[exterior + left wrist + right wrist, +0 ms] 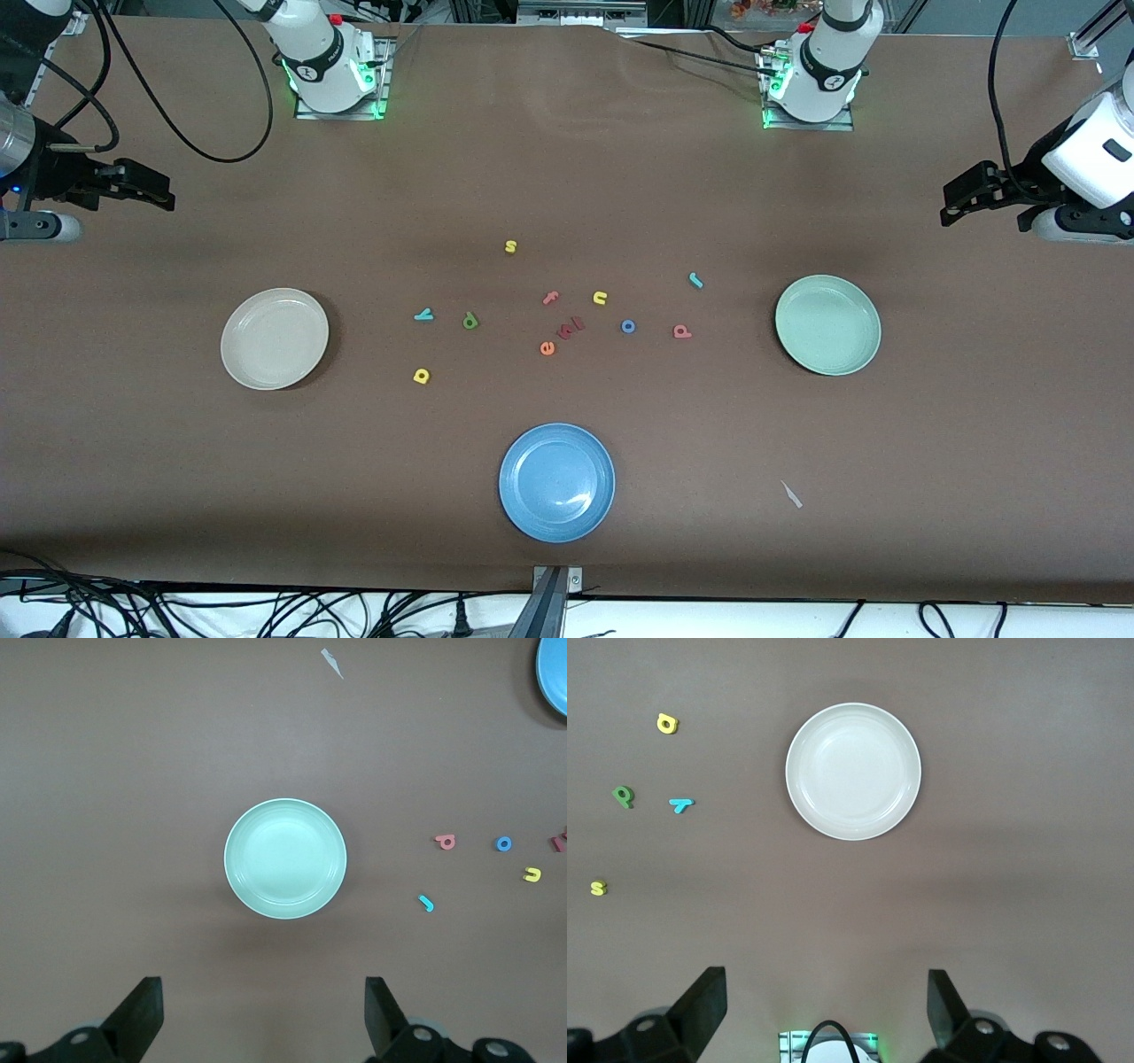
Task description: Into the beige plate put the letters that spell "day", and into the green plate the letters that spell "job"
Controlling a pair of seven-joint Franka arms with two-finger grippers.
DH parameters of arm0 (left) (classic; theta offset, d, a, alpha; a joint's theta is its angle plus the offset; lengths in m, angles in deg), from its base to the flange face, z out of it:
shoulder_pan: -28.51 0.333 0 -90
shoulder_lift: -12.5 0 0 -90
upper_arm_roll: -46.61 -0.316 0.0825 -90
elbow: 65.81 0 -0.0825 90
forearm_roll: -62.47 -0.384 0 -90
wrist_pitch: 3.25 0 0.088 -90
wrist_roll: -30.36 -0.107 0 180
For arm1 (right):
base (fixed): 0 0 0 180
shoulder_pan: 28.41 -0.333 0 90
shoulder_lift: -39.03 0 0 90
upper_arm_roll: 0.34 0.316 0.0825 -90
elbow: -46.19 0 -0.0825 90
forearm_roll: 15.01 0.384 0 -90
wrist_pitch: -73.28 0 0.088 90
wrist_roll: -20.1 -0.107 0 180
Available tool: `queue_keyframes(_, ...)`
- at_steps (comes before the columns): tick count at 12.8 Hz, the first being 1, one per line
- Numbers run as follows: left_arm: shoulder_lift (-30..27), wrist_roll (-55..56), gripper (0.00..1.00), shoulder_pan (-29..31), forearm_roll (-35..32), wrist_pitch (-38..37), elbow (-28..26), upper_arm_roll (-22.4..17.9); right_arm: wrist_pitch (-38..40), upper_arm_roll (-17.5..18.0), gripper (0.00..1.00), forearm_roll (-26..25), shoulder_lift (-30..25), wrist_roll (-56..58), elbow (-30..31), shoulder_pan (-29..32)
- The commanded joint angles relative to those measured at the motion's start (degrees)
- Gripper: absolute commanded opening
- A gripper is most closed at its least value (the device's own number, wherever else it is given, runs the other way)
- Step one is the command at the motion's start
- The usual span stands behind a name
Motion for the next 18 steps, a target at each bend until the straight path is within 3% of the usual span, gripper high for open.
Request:
queue_keyframes(1, 0.0, -0.1, 1.00, -0.1, 0.3, -1.1, 0.7, -0.1, 0.2, 0.3, 1.00, 1.0, 0.0, -0.4, -0.5, 0.7)
queue_keyframes(18, 0.0, -0.1, 1.00, -0.1, 0.3, -1.5, 0.7, -0.1, 0.3, 0.3, 1.00, 0.8, 0.9, 0.3, -0.5, 0.5)
